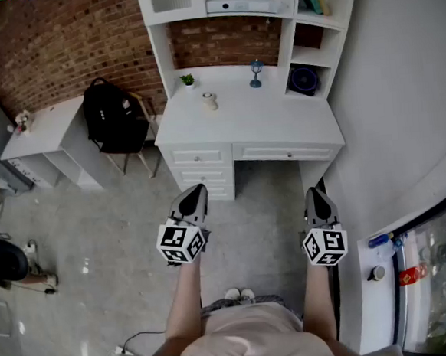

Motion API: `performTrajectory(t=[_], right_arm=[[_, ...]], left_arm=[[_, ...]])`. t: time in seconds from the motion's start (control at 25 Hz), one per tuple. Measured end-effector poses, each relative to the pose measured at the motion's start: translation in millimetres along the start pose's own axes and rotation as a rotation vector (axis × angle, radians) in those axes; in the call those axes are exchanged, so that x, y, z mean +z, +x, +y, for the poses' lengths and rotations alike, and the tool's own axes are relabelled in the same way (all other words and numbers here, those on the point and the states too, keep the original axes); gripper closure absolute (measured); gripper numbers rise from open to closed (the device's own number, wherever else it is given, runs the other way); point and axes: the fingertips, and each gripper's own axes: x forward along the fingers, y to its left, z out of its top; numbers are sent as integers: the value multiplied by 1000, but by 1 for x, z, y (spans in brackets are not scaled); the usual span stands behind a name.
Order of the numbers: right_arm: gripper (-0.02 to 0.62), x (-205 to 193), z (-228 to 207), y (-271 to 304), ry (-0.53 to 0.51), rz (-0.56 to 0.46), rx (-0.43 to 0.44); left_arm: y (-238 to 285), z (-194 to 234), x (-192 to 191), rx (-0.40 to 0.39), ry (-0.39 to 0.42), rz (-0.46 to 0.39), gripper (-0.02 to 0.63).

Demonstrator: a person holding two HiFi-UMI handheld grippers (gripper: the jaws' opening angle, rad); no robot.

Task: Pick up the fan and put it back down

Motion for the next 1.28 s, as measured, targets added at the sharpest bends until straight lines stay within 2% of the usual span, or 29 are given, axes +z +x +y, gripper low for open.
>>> performTrajectory(t=[0.72,0.84,0.96,1.0,1.08,1.16,1.28], right_arm=[[580,-12,-1,-11,12,31,-15],[580,-14,1,-11,8,35,-5],[580,-8,13,-8,-27,24,43],[562,-3,17,-6,-37,14,67],[436,9,24,-2,-52,-10,107],[347,25,28,1,-49,-56,130],[224,40,28,1,22,-140,119]], left_arm=[[4,-9,-11,-40,-35,6,578],[7,-10,-12,-49,-34,13,578],[6,-7,-13,-48,-35,19,578],[6,-5,-13,-46,-35,20,578],[5,-1,-14,-42,-36,21,578],[3,3,-15,-39,-38,25,578],[2,11,-17,-37,-44,30,578]])
